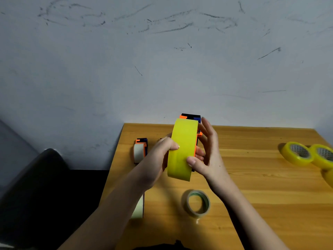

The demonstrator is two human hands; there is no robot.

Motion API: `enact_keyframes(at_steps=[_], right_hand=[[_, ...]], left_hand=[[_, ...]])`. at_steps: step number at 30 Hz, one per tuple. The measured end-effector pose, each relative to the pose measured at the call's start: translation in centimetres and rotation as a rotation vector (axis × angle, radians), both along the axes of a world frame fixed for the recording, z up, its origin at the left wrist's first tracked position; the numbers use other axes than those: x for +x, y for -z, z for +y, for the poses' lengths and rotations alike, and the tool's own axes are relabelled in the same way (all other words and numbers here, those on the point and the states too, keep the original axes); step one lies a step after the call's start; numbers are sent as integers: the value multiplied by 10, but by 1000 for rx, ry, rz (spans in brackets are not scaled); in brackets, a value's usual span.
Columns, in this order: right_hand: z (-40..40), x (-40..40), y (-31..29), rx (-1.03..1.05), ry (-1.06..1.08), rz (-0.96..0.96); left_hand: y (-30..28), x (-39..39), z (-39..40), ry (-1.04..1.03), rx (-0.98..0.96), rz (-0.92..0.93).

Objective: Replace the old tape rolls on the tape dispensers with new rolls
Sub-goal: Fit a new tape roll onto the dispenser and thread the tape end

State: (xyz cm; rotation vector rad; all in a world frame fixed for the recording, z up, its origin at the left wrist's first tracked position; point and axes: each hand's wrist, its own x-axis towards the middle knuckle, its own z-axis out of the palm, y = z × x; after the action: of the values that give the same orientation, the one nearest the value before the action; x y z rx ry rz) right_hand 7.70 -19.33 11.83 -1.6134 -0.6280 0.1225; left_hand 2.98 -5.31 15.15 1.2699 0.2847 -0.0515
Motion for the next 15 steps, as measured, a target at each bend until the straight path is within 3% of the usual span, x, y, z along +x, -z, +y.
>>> enact_keyframes(at_steps=[9, 15], right_hand=[[4, -2, 1, -34, 61, -131], [6, -3, 1, 59, 47, -19]], left_hand=[[-5, -1, -2, 19, 39, 25], [-8, -2, -2, 12, 20, 51]])
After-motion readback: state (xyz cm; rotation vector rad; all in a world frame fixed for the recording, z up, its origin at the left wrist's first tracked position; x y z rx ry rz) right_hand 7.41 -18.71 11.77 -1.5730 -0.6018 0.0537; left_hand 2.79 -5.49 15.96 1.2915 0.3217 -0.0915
